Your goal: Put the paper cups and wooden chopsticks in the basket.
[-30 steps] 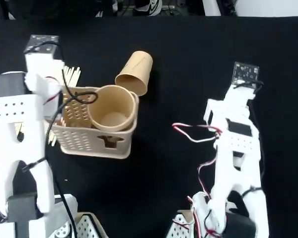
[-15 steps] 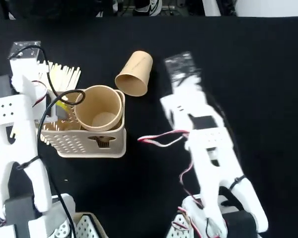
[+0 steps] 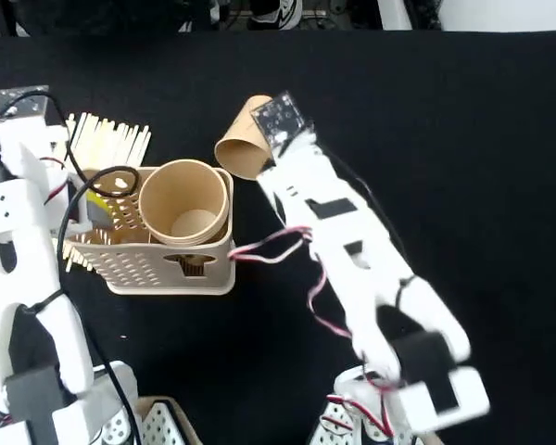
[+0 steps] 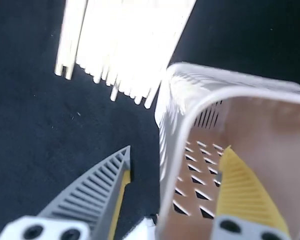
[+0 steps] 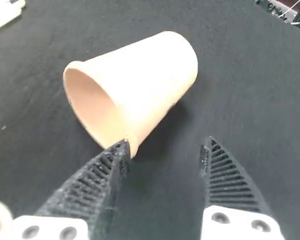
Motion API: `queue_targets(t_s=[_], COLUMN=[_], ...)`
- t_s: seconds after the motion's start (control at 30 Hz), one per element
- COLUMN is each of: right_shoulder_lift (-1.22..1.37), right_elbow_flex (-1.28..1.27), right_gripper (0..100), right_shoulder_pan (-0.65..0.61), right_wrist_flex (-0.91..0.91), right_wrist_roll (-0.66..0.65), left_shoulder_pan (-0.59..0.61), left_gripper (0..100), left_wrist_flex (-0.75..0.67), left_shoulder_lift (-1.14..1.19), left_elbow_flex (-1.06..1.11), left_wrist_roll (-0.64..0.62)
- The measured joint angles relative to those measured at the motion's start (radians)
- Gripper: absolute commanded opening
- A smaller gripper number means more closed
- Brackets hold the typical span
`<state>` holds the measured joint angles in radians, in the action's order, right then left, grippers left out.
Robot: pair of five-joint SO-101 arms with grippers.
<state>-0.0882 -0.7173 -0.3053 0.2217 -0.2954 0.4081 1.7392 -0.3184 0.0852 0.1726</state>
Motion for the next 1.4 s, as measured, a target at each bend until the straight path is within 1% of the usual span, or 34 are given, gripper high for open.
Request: queue_targets(t_s=[0.17,0.27,0.33,0.47,0.53,0.7,0.77,0.83,0.93,1.0,1.03,1.23,1.33,1.4], right_shoulder_lift=[0.147,0.229,0.282,0.328,0.330,0.315,0.275,0.226,0.140,0.097,0.083,0.075,0.118,0.160], right_elbow_flex=[0.121,0.184,0.235,0.281,0.288,0.287,0.262,0.212,0.107,0.052,0.035,0.026,0.038,0.072], right_gripper=[23.7,23.0,17.8,0.7,3.1,1.3,3.1,7.8,17.6,22.5,23.4,23.4,23.4,23.4], right_shoulder_pan=[0.000,0.000,0.015,0.048,0.052,0.061,0.069,0.064,0.023,-0.014,-0.028,-0.061,-0.071,-0.072], right_wrist_flex=[-0.005,-0.012,-0.012,-0.012,-0.012,0.006,0.025,0.028,0.028,0.012,-0.003,-0.068,-0.077,-0.084], right_wrist_roll=[-0.038,-0.069,-0.077,-0.077,-0.077,-0.078,-0.083,-0.121,-0.207,-0.232,-0.236,-0.221,-0.187,-0.167], left_shoulder_pan=[-0.040,-0.043,-0.044,-0.046,-0.046,-0.046,-0.046,-0.046,-0.046,-0.046,-0.046,-0.046,-0.044,-0.020], left_gripper=[28,28,28,28,28,28,28,28,28,28,28,28,28,28], left_wrist_flex=[-0.057,-0.084,-0.089,-0.089,-0.089,-0.089,-0.089,-0.089,-0.089,-0.089,-0.089,-0.089,-0.089,-0.089], left_shoulder_lift=[0.000,0.000,0.000,0.000,0.000,0.000,0.000,0.000,0.000,0.000,0.000,0.000,0.000,0.000], left_elbow_flex=[0.107,0.123,0.127,0.127,0.127,0.127,0.127,0.127,0.127,0.127,0.127,0.127,0.127,0.127], left_wrist_roll=[0.000,0.000,0.000,0.000,0.000,0.000,0.000,0.000,0.000,0.000,0.000,0.000,0.000,0.000])
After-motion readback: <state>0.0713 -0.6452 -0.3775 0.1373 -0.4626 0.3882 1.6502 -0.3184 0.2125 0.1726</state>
